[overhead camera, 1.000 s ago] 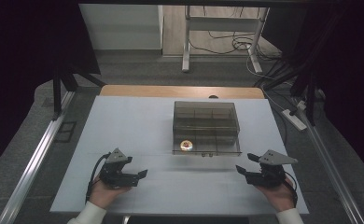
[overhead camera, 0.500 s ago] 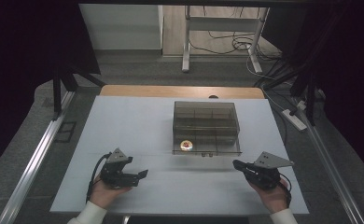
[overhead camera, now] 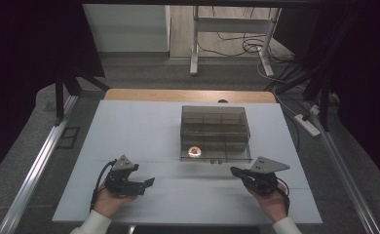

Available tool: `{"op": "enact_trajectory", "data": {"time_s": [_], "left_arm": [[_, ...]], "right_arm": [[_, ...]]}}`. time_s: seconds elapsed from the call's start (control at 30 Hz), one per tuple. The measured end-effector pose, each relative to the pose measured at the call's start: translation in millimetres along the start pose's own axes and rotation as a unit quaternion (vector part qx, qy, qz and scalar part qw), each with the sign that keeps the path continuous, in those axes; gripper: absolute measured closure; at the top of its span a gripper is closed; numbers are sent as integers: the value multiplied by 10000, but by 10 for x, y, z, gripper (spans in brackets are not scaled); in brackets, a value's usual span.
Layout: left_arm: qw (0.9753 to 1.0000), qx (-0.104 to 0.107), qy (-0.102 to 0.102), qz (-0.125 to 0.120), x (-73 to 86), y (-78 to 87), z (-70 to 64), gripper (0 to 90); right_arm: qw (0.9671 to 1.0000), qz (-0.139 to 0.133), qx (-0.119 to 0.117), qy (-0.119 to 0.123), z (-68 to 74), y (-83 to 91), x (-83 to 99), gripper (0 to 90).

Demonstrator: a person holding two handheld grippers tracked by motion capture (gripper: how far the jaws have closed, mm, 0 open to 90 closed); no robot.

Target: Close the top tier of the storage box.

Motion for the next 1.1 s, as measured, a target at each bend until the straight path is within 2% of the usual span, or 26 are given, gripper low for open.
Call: {"op": "enact_trajectory", "data": {"time_s": [0.4, 1.1], "left_arm": [[10000, 3, -36, 22, 2, -7, -1, 166], [10000, 28, -69, 61, 4, -13, 0, 168]], "right_arm": [[10000, 47, 0, 56, -4, -161, -69, 888], [9998, 91, 144, 86, -53, -265, -87, 887]]}}
Point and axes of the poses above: each handheld gripper's, and its own axes: y roughly backward along the jaws, x roughly out of its underside, z roughly to its left, the point moved 4 cm from there along -y, roughly forward along the jaws, and after that the axes turned 5 degrees about -x, right-handed, at the moved point
